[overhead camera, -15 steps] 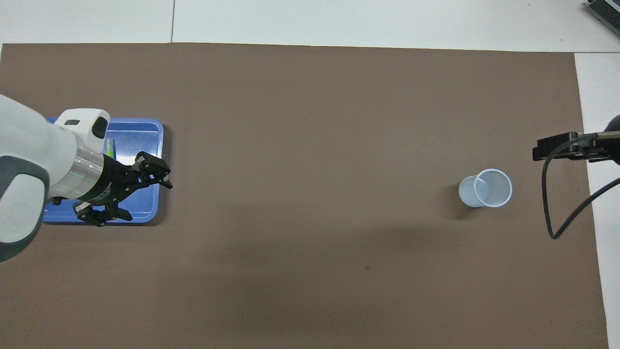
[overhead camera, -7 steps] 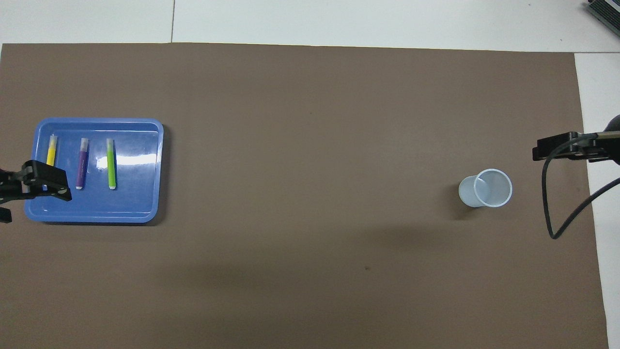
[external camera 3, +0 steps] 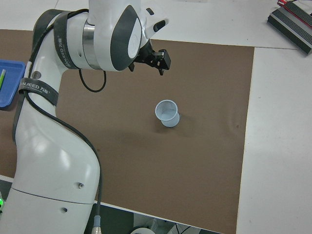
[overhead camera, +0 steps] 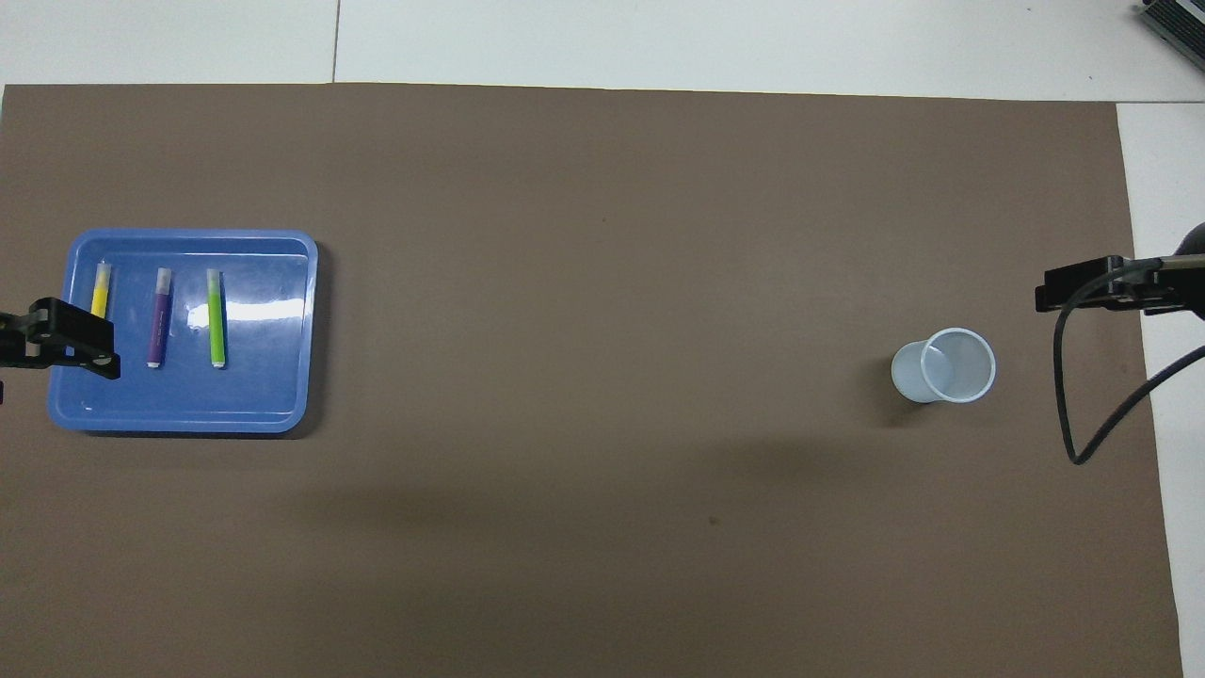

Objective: Right arm passes pens to left for tray arrangement

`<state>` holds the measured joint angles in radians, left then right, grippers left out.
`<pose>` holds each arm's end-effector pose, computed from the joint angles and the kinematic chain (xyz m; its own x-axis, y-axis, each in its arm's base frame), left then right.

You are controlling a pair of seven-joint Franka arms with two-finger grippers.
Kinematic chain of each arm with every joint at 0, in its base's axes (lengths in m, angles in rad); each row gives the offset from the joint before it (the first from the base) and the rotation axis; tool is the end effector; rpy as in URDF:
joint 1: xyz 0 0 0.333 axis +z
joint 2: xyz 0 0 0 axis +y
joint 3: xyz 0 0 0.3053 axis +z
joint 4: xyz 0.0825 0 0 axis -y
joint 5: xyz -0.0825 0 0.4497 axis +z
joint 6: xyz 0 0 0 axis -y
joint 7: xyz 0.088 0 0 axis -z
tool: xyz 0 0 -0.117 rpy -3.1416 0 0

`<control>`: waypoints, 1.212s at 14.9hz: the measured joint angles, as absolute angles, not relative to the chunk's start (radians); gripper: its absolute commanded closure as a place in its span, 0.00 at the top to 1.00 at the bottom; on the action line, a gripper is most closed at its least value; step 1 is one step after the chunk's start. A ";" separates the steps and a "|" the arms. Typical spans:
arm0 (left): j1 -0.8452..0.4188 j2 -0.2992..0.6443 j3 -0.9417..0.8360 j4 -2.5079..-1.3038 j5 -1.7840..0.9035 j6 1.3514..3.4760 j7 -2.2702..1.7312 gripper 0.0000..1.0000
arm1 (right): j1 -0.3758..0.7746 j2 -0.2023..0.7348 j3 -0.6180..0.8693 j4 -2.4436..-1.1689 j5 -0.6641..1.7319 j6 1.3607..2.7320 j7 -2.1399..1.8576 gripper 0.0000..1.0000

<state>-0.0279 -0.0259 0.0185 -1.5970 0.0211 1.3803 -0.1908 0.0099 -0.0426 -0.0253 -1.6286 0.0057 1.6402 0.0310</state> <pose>0.5885 -0.0026 0.5912 0.9658 0.1844 -0.1823 0.1770 -0.9826 -0.0562 0.6145 -0.0091 0.6051 0.9974 -0.0468 0.0539 -0.0464 -0.9989 -0.0084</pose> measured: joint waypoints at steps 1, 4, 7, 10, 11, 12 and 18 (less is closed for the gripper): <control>-0.028 -0.022 0.019 -1.588 0.019 1.380 -0.191 1.00 | 0.010 -0.043 -0.025 -1.628 0.006 1.640 0.031 1.00; -0.025 -0.006 0.021 -1.582 0.014 1.382 -0.191 1.00 | 0.010 -0.043 -0.025 -1.628 0.006 1.640 0.031 1.00; -0.019 0.021 0.021 -1.582 0.007 1.382 -0.189 1.00 | 0.010 -0.042 -0.025 -1.628 0.006 1.640 0.031 1.00; -0.006 0.023 0.018 -1.573 -0.024 1.373 -0.174 1.00 | 0.010 -0.042 -0.025 -1.627 0.006 1.640 0.031 1.00; -0.005 0.023 0.017 -1.562 -0.028 1.366 -0.165 1.00 | 0.010 -0.042 -0.025 -1.627 0.006 1.640 0.031 1.00; -0.005 0.022 0.013 -1.549 -0.029 1.357 -0.158 1.00 | 0.010 -0.042 -0.025 -1.627 0.006 1.640 0.031 1.00; -0.005 0.004 0.007 -1.523 -0.029 1.342 -0.136 1.00 | 0.010 -0.042 -0.025 -1.626 0.006 1.640 0.031 1.00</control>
